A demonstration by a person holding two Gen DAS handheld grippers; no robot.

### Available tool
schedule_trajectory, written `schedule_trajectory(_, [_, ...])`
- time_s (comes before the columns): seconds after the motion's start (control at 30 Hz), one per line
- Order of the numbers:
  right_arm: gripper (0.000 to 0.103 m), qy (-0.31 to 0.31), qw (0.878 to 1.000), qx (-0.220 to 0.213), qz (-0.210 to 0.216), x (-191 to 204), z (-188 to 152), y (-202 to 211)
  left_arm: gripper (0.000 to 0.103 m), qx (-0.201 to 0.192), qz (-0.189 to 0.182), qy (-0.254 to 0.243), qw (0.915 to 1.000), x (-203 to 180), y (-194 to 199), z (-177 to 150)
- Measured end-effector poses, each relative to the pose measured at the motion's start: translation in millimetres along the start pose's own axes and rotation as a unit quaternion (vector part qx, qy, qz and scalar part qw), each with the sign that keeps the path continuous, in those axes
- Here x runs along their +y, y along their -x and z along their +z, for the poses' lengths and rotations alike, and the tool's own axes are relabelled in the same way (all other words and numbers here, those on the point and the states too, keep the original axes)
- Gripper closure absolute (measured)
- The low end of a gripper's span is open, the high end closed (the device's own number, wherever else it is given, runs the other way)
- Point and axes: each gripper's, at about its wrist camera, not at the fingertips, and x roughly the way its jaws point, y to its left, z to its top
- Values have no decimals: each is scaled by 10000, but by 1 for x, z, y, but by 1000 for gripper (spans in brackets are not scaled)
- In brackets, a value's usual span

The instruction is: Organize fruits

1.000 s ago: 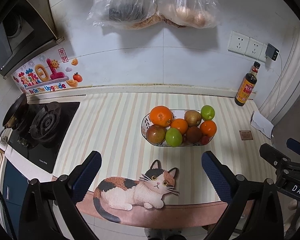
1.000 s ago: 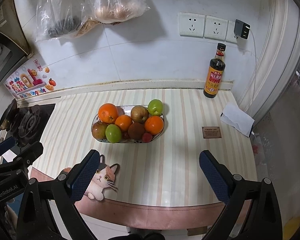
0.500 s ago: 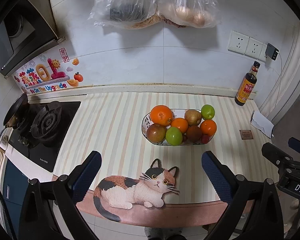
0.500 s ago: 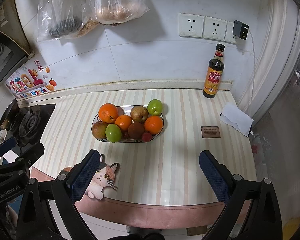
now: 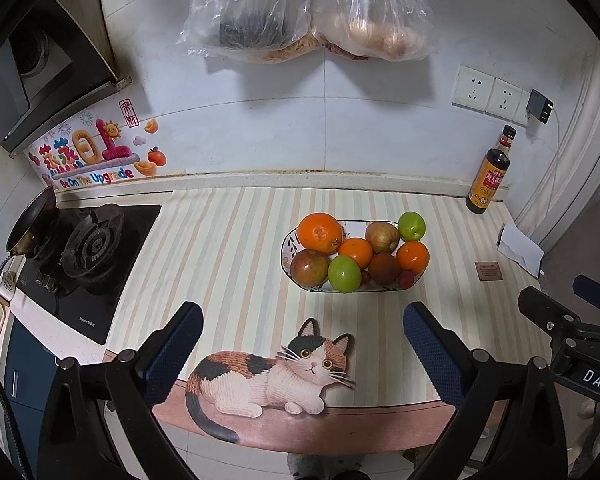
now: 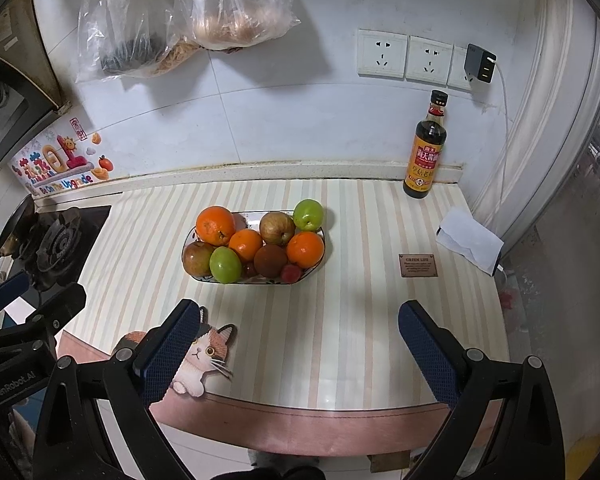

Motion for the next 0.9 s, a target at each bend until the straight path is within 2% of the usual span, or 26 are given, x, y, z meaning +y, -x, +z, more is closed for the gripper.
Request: schedule_trajectory(0.9, [2,50,10000,-15,16,-9,1,5,0,-63,42,37,10000,-7,10,0])
